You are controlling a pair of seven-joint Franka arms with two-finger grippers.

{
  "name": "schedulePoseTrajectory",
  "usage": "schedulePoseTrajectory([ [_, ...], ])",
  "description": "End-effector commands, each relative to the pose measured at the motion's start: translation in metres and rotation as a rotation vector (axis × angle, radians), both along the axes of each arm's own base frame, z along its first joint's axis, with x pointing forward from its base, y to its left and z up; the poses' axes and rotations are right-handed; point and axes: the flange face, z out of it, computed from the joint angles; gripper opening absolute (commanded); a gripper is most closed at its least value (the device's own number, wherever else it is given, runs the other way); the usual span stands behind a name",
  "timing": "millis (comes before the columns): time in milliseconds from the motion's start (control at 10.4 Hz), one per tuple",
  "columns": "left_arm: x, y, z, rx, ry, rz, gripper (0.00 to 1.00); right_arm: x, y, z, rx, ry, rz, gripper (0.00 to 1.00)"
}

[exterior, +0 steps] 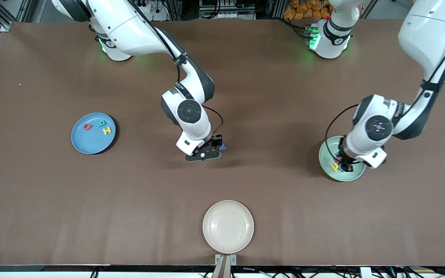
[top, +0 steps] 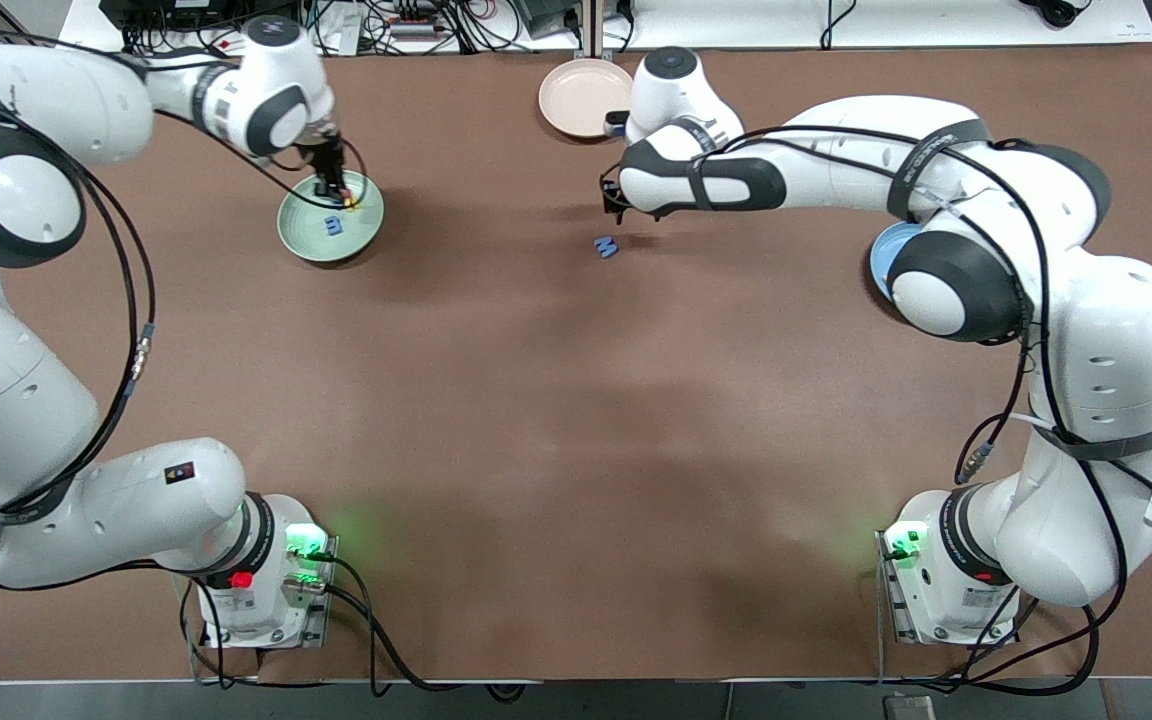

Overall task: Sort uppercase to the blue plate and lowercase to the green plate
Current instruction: 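Drop the w on the green plate while the right gripper grasps the W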

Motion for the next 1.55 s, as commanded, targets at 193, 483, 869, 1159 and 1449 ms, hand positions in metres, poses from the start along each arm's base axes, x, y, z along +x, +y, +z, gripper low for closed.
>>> schedulePoseTrajectory([
  [193,0.005,0.024,0.014,0.021,-0.006,-0.091,1.0,-0.013,0.034,-0.024,0.007,-0.036,0.046,0.71],
  [483,0.015,0.021,0.061,0.056,-0.057,-0.263,1.0,-0.025,0.048,-0.032,0.001,-0.05,0.048,0.71],
  [869,0.002,0.023,0.092,0.067,0.068,-0.523,1.0,-0.026,0.049,-0.045,0.005,-0.072,0.06,0.68],
  [1159,-0.009,0.015,0.135,-0.007,0.103,-0.715,1.0,-0.027,0.052,-0.05,0.013,-0.079,0.063,0.6],
  [1449,-0.02,0.031,0.191,-0.027,0.091,-0.919,1.0,-0.027,0.051,-0.051,0.009,-0.072,0.062,0.57],
])
